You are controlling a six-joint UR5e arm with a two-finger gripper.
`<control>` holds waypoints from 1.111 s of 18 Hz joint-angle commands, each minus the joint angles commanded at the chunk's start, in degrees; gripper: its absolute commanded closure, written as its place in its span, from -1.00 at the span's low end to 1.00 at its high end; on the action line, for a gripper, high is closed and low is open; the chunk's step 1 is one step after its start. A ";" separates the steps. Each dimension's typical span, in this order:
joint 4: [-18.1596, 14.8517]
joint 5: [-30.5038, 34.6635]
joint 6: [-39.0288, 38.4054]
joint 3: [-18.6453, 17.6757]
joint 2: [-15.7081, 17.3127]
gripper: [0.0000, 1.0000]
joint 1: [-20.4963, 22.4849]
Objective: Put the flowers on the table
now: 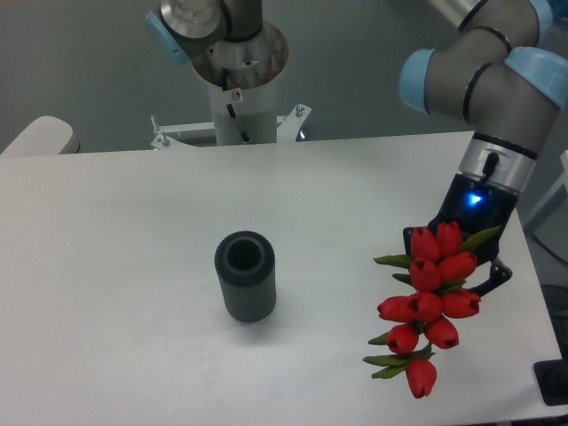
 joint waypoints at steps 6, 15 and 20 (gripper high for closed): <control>0.09 0.35 0.09 0.17 -0.09 0.47 -0.09; 0.35 3.85 3.23 1.50 -0.44 0.47 0.35; 0.00 7.82 6.24 1.32 0.09 0.47 0.62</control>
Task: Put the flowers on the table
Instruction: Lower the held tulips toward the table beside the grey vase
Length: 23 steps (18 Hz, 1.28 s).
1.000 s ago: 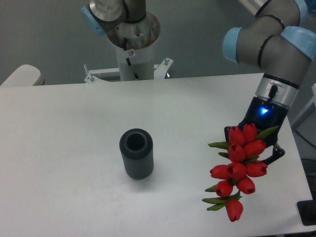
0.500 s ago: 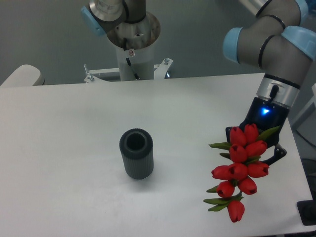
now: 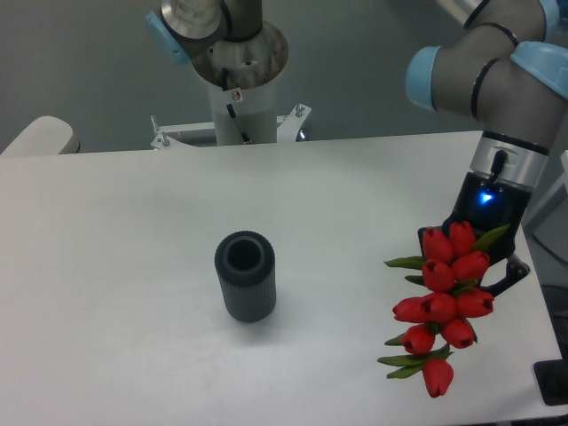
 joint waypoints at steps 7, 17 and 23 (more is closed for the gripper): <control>0.09 13.27 5.27 -3.07 1.58 0.47 -0.62; 0.62 28.99 9.32 -14.40 4.22 0.47 -1.14; 0.09 38.66 7.48 -16.52 3.52 0.47 -3.78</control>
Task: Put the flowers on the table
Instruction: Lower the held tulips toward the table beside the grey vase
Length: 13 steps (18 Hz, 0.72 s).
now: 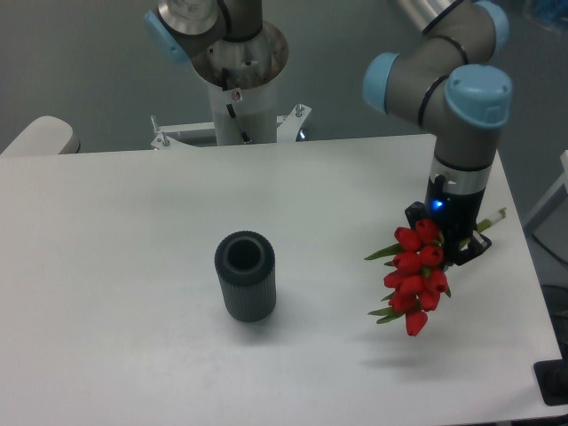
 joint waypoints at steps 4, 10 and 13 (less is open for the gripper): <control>0.00 2.30 -1.24 -1.41 -1.32 0.47 -0.27; 0.79 2.04 -0.89 -3.43 -3.25 0.46 -0.09; 0.88 1.95 -0.63 -3.78 -3.61 0.45 -0.09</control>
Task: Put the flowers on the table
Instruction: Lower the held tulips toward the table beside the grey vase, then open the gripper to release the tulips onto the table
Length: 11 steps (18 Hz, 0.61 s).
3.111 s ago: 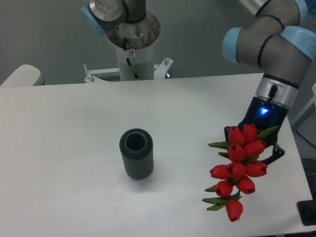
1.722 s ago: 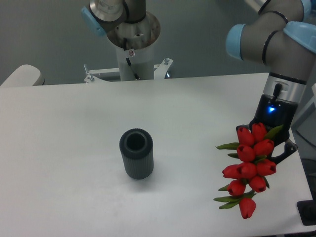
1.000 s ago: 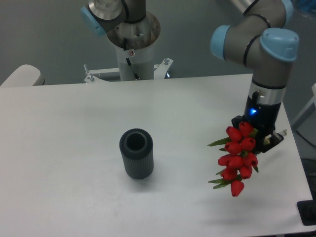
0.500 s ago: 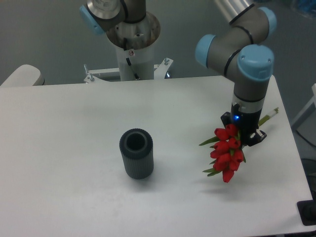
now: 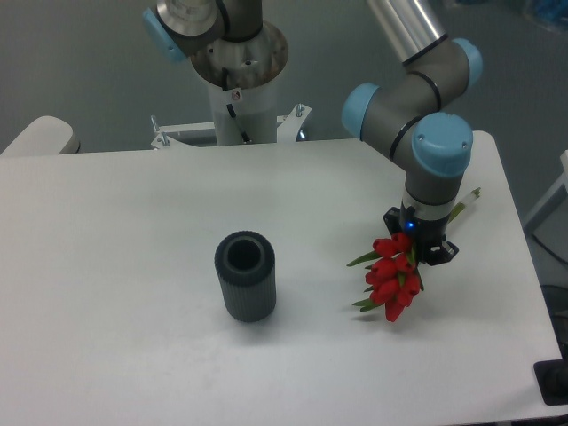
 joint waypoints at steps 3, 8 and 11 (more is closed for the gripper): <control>0.09 -0.09 0.18 -0.09 -0.53 0.42 0.00; 2.19 -0.26 0.35 0.17 -1.40 0.18 -0.09; 3.16 -0.44 0.35 1.22 -2.20 -0.48 -0.18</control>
